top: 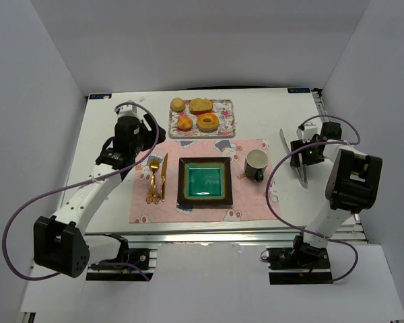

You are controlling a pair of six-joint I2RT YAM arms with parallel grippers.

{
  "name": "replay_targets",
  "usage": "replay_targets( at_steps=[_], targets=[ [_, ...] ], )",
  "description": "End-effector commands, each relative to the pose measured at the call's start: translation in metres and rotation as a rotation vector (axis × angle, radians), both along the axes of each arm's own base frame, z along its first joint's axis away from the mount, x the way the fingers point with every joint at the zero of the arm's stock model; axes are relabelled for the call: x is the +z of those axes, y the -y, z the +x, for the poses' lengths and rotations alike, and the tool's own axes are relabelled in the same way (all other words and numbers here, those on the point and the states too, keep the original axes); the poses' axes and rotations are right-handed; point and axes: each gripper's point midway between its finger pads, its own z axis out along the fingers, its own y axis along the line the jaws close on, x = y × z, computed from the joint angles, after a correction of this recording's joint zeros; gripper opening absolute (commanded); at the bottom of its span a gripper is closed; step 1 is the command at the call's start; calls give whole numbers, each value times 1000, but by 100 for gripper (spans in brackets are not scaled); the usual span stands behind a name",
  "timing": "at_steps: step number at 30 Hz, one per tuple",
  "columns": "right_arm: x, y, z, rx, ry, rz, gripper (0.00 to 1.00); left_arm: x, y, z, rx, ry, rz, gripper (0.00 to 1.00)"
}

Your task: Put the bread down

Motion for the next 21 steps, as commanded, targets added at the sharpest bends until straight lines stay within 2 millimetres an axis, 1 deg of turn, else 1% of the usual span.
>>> replay_targets(
  at_steps=[1,3,4,5,8,9,14,16,20,21],
  targets=[
    [-3,-3,12,-13,26,0,76,3,-2,2,4,1,-3,83],
    [-7,-4,11,-8,19,0,76,3,-2,3,3,2,-5,83],
    [-8,-5,10,-5,12,-1,72,3,-1,3,1,2,-6,83],
    [-9,-5,9,0,5,-9,71,3,-1,3,1,-1,-4,83],
    [-10,0,5,7,7,-64,68,6,-2,4,5,5,-4,83],
    [-14,3,1,5,-4,-85,66,6,-3,3,7,7,-4,83],
    [-24,5,-11,17,-32,-118,64,7,-2,3,6,8,-8,83],
    [-27,4,-15,20,-48,-118,62,7,-3,3,7,9,-9,83],
    [-32,4,-19,25,-69,-119,51,9,-4,3,7,11,-7,83],
    [-32,3,-19,30,-72,-115,44,10,-4,3,7,14,-8,83]
  ],
)
